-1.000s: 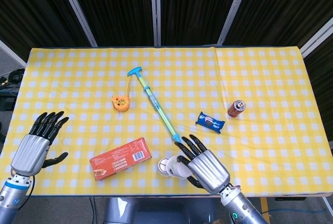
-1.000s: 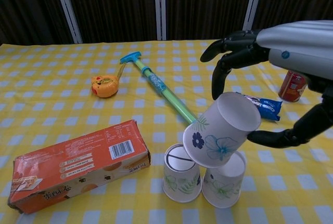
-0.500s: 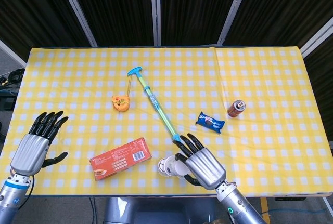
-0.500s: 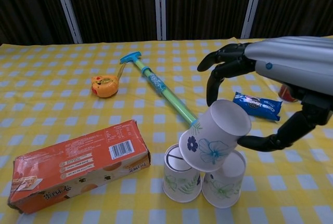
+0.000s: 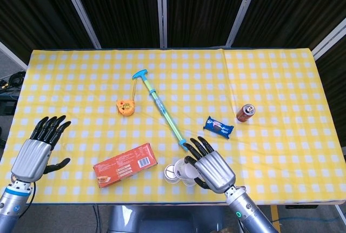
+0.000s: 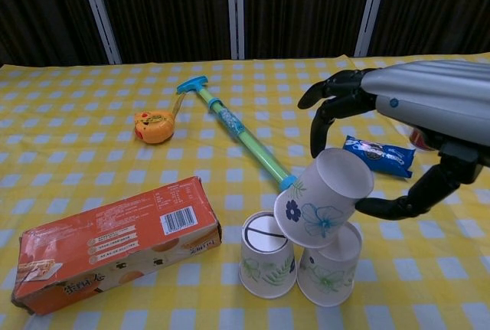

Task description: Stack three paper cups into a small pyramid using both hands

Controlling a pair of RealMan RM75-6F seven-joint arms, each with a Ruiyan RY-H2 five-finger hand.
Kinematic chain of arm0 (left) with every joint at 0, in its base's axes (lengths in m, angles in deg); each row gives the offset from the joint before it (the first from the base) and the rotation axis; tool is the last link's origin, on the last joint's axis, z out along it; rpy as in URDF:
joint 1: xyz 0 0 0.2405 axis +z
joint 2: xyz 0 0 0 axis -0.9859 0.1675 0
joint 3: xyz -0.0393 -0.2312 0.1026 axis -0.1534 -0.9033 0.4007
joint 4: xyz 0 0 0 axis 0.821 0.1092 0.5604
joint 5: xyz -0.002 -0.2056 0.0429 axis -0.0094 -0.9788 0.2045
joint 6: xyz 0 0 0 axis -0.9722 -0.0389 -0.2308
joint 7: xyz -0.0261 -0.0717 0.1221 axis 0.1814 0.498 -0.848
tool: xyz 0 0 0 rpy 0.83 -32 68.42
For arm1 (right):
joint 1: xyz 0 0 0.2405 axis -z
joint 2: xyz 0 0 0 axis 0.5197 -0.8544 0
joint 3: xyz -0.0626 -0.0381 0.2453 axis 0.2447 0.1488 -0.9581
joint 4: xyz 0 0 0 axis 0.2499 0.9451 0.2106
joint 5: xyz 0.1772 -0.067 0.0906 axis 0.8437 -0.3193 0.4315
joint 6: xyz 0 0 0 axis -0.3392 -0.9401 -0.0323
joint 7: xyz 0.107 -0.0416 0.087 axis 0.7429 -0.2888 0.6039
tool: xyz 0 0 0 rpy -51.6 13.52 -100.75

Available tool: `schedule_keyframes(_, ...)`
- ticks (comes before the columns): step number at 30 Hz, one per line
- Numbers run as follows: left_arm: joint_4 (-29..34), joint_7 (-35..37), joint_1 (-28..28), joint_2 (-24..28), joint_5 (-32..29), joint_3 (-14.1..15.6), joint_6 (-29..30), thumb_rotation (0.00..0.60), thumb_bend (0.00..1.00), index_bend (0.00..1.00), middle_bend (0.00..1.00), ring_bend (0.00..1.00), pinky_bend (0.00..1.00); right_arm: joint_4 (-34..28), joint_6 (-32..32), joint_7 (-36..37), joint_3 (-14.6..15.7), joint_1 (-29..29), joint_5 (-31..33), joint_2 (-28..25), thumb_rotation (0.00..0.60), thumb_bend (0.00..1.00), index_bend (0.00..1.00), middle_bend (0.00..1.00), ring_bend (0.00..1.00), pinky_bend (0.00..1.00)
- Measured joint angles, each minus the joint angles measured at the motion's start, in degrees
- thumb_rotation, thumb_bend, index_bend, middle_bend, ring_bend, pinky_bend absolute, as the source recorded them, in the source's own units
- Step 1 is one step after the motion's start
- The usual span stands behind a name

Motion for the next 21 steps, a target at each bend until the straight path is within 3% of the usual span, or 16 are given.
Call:
schedule_keyframes(13, 0.18, -0.26, 0.20, 0.05, 0.02, -0.15, 0.03, 0.600, 0.15, 0.07, 0.00, 0.00, 0.00, -0.77, -0.45, -1.35, 1.07, -0.20, -0.13, 0.07, 0.600, 0.21, 0.51, 0.09, 0.00, 0.00)
schedule_keyframes(21, 0.23, -0.34, 0.20, 0.12, -0.17, -0.22, -0.29, 0.600, 0.15, 0.07, 0.00, 0.00, 0.00, -0.83, -0.24, -2.07, 1.73, -0.38, 0.31, 1.02, 0.600, 0.18, 0.42, 0.03, 0.00, 0.00)
